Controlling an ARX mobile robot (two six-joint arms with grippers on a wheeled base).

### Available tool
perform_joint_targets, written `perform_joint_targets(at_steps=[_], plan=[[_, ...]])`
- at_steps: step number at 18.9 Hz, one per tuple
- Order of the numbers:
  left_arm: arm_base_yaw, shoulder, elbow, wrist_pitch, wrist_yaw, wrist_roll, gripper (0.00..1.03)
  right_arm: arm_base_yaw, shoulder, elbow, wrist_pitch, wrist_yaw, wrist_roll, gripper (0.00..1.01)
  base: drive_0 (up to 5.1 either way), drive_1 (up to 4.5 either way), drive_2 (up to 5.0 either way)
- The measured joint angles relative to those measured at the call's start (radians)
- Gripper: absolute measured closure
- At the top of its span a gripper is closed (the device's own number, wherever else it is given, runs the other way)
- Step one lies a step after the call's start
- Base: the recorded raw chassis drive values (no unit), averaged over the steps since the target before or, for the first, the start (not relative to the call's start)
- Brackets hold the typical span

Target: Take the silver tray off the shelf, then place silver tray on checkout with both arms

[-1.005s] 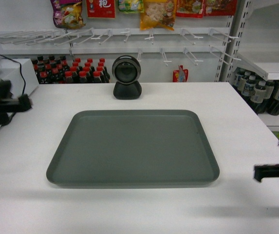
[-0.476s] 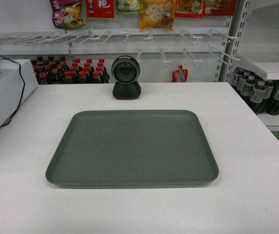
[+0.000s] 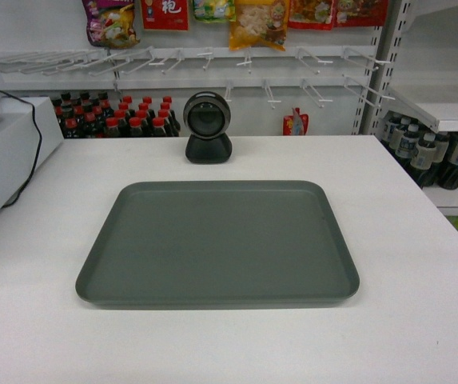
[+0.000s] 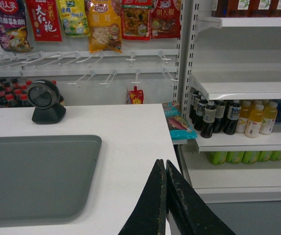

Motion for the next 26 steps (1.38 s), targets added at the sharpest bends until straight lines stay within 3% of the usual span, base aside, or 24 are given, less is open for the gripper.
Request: perform_joint_targets(at_steps=[18,25,26], plan=[[0.000,-0.162,0.000,-0.158,0.000,0.000,1.02,0.000,-0.167,0.000,-0.159,0.000,0.000,0.98,0.0,0.00,0.0],[0.000,-0.288,0.000,-0.283,0.000,0.000,1.02,0.000,-0.296,0.000,-0.290,0.000,0.000,0.98,0.0,0.00,0.0],[0.000,-0.376,0.000,-0.417,-0.001,0.000,1.02,0.000,-0.347,0.001,-0.370,0.000,0.000,0.98,0.0,0.00,0.0]])
